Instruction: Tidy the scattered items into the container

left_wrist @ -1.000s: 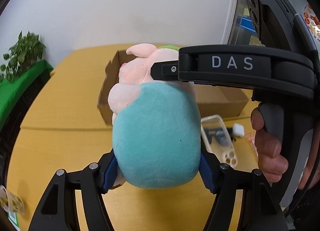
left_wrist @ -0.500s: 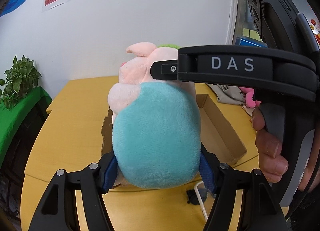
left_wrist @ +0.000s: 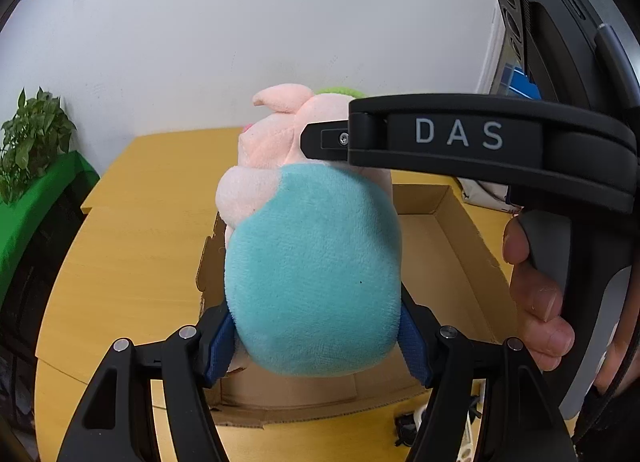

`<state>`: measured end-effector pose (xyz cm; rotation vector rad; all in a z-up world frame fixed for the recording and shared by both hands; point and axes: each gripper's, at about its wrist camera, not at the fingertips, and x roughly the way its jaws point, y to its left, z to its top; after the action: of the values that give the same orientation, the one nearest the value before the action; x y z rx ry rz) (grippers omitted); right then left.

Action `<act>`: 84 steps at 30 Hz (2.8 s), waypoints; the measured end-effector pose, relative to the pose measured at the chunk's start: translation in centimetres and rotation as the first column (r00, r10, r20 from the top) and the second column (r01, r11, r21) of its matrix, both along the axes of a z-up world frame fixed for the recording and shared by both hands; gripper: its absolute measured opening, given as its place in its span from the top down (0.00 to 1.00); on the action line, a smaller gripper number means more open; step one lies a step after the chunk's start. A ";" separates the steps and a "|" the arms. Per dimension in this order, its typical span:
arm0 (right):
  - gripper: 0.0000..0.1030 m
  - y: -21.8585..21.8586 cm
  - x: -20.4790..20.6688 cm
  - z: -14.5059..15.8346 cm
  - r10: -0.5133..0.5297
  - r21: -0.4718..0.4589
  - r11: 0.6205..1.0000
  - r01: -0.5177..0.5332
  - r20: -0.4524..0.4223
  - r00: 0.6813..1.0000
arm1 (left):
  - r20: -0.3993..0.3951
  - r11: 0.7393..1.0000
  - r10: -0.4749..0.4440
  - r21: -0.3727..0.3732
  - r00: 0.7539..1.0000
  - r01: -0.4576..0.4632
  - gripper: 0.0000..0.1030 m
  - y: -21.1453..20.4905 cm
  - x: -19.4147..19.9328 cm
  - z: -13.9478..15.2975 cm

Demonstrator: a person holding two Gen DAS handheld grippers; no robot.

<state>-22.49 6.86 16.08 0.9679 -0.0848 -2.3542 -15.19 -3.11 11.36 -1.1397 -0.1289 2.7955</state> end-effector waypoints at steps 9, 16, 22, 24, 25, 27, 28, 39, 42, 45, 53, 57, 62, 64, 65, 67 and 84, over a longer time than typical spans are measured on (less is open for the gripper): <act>0.53 -2.1 -3.9 -4.0 0.014 0.024 1.000 -0.016 0.066 0.998 | 0.072 1.000 0.012 0.025 0.997 -0.014 0.29 -1.9 -4.2 -4.0; 0.53 -2.5 -6.4 -6.6 0.013 0.017 1.000 -0.015 0.112 0.994 | 0.113 1.000 0.011 0.020 0.994 -0.013 0.29 -2.9 -6.7 -6.4; 0.53 -2.4 -8.6 -8.2 0.007 0.010 1.000 -0.008 0.142 0.990 | 0.151 0.999 0.008 0.034 0.988 -0.013 0.29 -3.5 -9.4 -8.1; 0.53 -2.5 -9.6 -8.9 0.010 0.014 1.000 -0.012 0.158 0.987 | 0.174 0.999 0.006 0.045 0.985 -0.014 0.29 -3.7 -10.6 -8.7; 0.53 -2.4 -10.3 -9.3 0.012 0.010 1.000 -0.014 0.169 0.985 | 0.184 0.999 0.006 0.048 0.983 -0.015 0.29 -3.8 -11.1 -9.0; 0.53 -2.3 -11.3 -10.0 0.018 0.004 1.000 -0.019 0.185 0.983 | 0.199 0.999 0.011 0.043 0.980 -0.020 0.29 -3.8 -12.2 -9.6; 0.53 -2.4 -11.7 -10.3 0.020 0.003 1.000 -0.021 0.191 0.981 | 0.206 0.999 0.014 0.041 0.978 -0.023 0.29 -3.8 -12.7 -10.0; 0.53 -2.6 -14.1 -13.9 0.053 -0.037 0.998 -0.045 0.232 0.971 | 0.277 0.999 0.046 0.014 0.960 -0.052 0.29 -3.7 -15.3 -13.3; 0.53 -3.0 -14.4 -14.5 0.068 -0.056 0.997 -0.056 0.246 0.967 | 0.289 0.998 0.068 -0.006 0.955 -0.069 0.29 -4.0 -15.4 -13.7; 0.53 -3.4 -15.1 -15.2 0.082 -0.086 0.994 -0.062 0.262 0.961 | 0.301 0.996 0.085 -0.026 0.950 -0.081 0.29 -4.3 -15.7 -14.1; 0.50 -3.6 -15.7 -16.1 0.097 -0.111 0.991 -0.070 0.266 0.959 | 0.316 0.994 0.112 -0.051 0.942 -0.101 0.22 -4.5 -16.4 -14.8; 0.41 -3.5 -15.7 -16.3 0.096 -0.123 0.990 -0.064 0.267 0.959 | 0.317 0.994 0.106 -0.058 0.943 -0.093 0.17 -4.5 -16.2 -14.9; 0.29 -2.7 -15.4 -15.7 0.079 -0.124 0.991 -0.047 0.272 0.959 | 0.315 0.997 0.078 -0.032 0.946 -0.072 0.16 -4.9 -14.9 -14.0; 0.26 -1.8 -14.6 -14.5 0.065 -0.103 0.994 -0.040 0.253 0.965 | 0.285 0.998 0.059 -0.001 0.957 -0.061 0.16 -5.4 -13.3 -12.7; 0.25 -1.1 -14.0 -13.6 0.064 -0.102 0.994 -0.041 0.242 0.968 | 0.269 0.998 0.054 0.011 0.962 -0.059 0.16 -5.7 -12.4 -12.1; 0.23 0.6 -12.1 -11.8 0.070 -0.100 0.994 -0.049 0.216 0.974 | 0.237 0.998 0.035 0.041 0.971 -0.046 0.16 -6.3 -10.0 -10.9; 0.23 15.3 10.0 -12.7 -0.171 0.126 0.982 0.141 0.273 0.947 | 0.316 0.998 -0.024 0.063 0.948 0.004 0.16 -6.7 -0.8 -14.9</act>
<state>-12.47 22.13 3.39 1.3930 -0.1561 -2.3641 -15.96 -9.77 -3.57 -1.5584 -0.2328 2.5530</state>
